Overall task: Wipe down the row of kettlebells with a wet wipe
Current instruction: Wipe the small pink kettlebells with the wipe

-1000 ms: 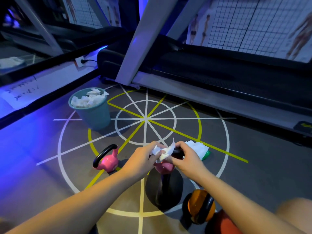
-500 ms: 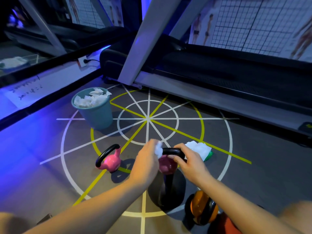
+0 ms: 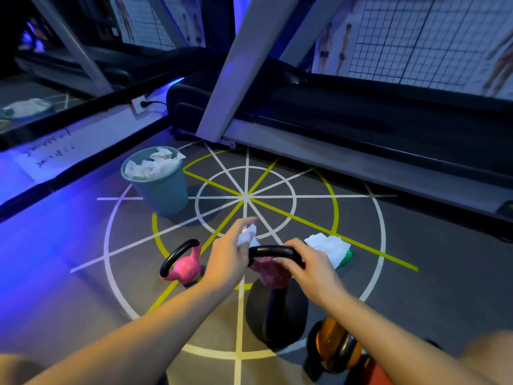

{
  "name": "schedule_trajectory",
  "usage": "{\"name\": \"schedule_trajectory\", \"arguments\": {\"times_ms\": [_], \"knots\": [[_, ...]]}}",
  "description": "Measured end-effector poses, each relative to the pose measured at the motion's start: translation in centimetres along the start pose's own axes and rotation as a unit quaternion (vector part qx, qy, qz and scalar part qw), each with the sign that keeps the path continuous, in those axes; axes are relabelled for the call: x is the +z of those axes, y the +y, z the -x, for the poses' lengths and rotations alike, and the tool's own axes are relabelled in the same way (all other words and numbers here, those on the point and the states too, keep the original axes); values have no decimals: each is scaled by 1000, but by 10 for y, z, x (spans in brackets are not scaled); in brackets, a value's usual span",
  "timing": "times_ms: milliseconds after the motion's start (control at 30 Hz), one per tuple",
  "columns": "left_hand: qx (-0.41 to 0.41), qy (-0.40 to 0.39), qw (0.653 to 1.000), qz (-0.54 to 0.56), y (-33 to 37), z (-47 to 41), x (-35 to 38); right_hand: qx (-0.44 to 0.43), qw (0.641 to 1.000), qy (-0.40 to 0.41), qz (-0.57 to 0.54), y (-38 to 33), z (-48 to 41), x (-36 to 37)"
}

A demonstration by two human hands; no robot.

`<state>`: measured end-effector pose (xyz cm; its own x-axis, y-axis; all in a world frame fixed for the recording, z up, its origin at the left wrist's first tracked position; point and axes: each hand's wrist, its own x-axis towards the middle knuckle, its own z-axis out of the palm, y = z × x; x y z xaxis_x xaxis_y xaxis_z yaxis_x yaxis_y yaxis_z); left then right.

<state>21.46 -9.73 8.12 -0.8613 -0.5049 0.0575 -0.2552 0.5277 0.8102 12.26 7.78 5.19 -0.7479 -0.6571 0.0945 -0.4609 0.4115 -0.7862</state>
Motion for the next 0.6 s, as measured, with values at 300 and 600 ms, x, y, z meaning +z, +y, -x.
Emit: {"name": "schedule_trajectory", "arguments": {"times_ms": [300, 600], "knots": [[91, -33, 990, -97, 20, 25, 25, 24, 999, 20, 9, 0, 4, 1], [204, -120, 936, -262, 10, 15, 4, 21, 1000, 21, 3, -8, 6, -4]]}}
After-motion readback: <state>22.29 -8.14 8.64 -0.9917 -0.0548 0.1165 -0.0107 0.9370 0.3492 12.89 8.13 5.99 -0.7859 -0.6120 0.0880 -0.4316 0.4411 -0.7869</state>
